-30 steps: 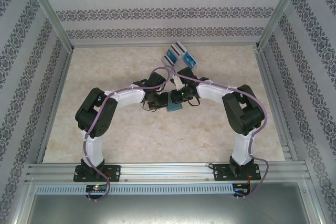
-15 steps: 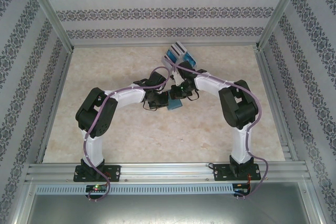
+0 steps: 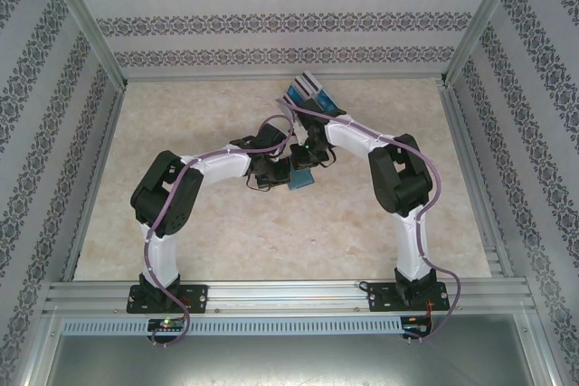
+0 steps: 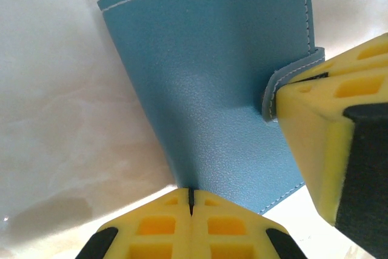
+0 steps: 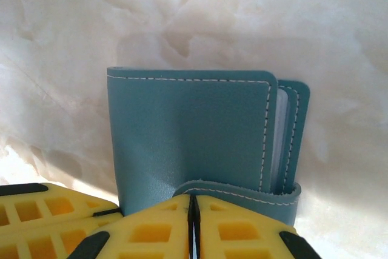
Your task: Put the credit cards into the card holder
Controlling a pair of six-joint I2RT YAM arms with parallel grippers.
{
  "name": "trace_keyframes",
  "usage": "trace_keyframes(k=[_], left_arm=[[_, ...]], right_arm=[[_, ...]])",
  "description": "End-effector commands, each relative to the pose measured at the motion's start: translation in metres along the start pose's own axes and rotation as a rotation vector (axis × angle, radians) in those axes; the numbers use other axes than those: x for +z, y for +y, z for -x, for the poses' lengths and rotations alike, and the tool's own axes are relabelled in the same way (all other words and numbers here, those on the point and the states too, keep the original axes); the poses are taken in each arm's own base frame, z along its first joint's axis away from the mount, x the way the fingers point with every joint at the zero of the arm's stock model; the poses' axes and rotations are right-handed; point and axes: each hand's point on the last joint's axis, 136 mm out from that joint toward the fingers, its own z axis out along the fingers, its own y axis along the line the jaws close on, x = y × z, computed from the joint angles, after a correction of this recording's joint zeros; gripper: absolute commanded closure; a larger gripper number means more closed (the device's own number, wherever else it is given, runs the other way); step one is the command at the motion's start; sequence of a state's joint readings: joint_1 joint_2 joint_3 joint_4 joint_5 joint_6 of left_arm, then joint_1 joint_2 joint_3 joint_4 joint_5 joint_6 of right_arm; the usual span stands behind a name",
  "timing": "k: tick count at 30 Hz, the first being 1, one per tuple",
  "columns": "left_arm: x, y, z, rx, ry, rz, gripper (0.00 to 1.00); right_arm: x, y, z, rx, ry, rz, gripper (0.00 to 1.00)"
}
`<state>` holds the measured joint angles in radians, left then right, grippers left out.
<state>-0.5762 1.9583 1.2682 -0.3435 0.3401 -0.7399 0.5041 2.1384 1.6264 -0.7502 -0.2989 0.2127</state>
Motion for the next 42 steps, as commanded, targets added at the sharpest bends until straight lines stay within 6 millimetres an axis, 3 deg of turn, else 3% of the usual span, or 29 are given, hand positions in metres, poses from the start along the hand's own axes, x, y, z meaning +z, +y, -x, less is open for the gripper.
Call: trace_keyframes(k=[1, 11, 14, 18, 22, 25, 28, 32, 36, 42], left_arm=[[0.008, -0.002, -0.005, 0.027, 0.016, -0.004, 1.0], [0.011, 0.0, -0.007, 0.028, 0.016, -0.009, 1.0], [0.009, -0.003, -0.004, 0.036, 0.011, -0.018, 1.0], [-0.006, -0.011, 0.007, 0.072, -0.034, -0.014, 1.0], [-0.032, -0.02, 0.023, 0.124, -0.112, -0.001, 0.93], [-0.056, -0.021, 0.034, 0.158, -0.188, 0.027, 0.81], [-0.085, -0.012, 0.045, 0.177, -0.282, 0.084, 0.67], [-0.131, 0.013, 0.062, 0.164, -0.432, 0.165, 0.57], [-0.179, 0.052, 0.077, 0.096, -0.596, 0.228, 0.5], [-0.237, 0.137, 0.079, -0.075, -0.847, 0.379, 0.2]], right_arm=[[0.03, -0.019, -0.036, 0.028, 0.166, -0.111, 0.87], [0.039, -0.026, -0.044, 0.018, 0.231, -0.188, 0.88], [0.03, -0.014, -0.036, 0.036, 0.175, -0.109, 0.88], [-0.009, 0.015, -0.008, -0.001, 0.031, -0.005, 0.84], [-0.063, 0.039, 0.017, -0.069, -0.159, 0.096, 0.76], [-0.098, 0.036, 0.022, -0.099, -0.288, 0.085, 0.73], [-0.131, 0.019, 0.02, -0.11, -0.428, 0.046, 0.68], [-0.176, -0.02, 0.007, -0.094, -0.643, -0.082, 0.51], [-0.216, -0.07, -0.011, -0.007, -0.829, -0.224, 0.35], [-0.247, -0.142, -0.036, 0.142, -1.005, -0.403, 0.24]])
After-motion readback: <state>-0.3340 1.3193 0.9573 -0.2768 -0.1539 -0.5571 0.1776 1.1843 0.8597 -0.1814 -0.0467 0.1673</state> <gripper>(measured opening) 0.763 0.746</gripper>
